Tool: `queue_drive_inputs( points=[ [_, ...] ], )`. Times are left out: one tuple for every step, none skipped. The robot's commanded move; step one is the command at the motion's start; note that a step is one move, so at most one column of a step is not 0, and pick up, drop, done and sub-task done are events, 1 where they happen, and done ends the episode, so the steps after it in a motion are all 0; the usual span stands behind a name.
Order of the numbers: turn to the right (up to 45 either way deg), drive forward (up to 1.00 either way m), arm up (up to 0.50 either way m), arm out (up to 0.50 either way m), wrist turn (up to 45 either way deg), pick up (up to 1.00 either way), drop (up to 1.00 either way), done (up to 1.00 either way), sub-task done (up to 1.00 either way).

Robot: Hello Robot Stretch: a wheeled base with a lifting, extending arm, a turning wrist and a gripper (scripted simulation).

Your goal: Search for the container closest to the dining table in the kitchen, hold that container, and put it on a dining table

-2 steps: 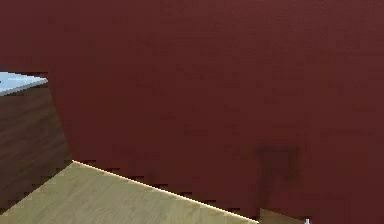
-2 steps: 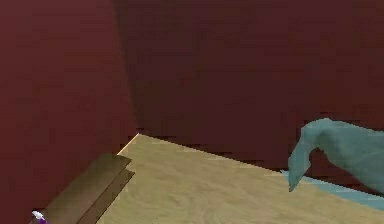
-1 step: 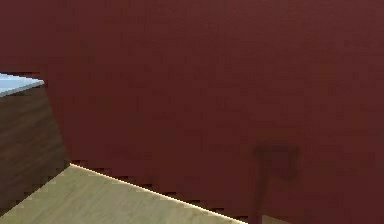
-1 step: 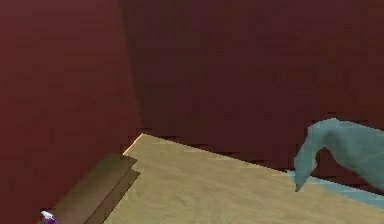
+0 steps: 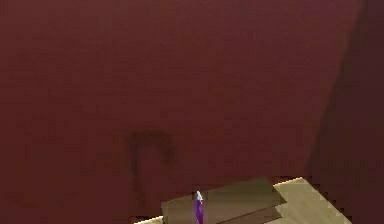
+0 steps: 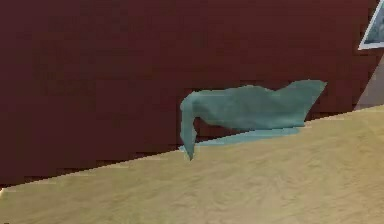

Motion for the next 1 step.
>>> queue_drive_inputs(
  points=[
    [-45.0, 0.00, 0.00, 0.00, 0.0, 0.00, 0.00, 0.00, 0.00]
  ],
)
